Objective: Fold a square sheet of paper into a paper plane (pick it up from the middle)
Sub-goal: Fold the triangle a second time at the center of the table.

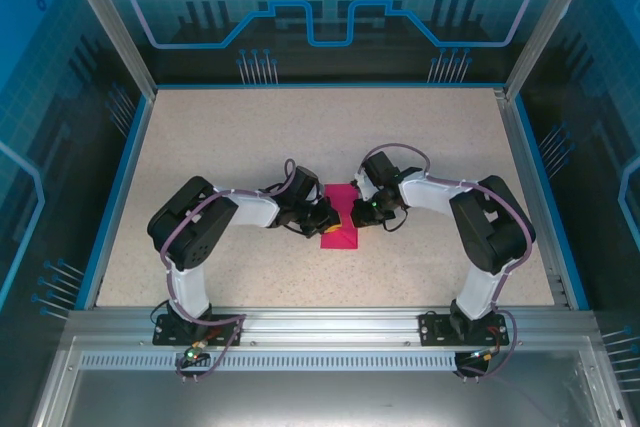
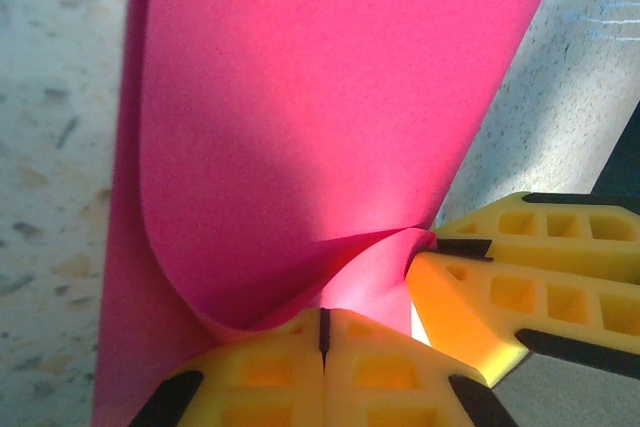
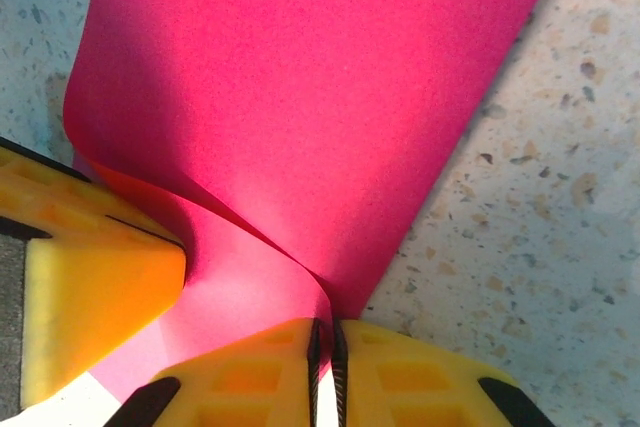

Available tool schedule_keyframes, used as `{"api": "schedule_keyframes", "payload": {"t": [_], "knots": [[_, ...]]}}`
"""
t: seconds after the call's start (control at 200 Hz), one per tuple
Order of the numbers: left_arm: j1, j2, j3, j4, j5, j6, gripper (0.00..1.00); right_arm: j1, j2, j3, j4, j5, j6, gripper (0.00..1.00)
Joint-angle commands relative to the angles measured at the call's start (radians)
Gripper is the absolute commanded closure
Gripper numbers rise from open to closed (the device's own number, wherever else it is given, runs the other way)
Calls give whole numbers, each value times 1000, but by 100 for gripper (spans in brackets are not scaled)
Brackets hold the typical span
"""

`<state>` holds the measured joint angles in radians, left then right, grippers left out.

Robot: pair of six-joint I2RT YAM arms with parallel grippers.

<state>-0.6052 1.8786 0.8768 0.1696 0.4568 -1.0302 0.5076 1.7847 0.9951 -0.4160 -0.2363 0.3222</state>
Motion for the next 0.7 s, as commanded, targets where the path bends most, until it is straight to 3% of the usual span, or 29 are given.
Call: {"api": "schedule_keyframes", "payload": {"t": [0.0, 0.255, 0.405, 0.695], "knots": [[-10, 33, -23, -38, -35, 13, 98, -14, -11, 18, -21, 25, 20, 82], [-11, 38, -21, -33, -40, 10, 98, -14, -193, -52, -5, -15, 98, 73], [-11, 37, -19, -28, -42, 7, 98, 31, -219, -98, 47, -129, 140, 80], [-11, 33, -16, -27, -41, 7, 98, 97, -163, -134, 108, -135, 212, 86]]}}
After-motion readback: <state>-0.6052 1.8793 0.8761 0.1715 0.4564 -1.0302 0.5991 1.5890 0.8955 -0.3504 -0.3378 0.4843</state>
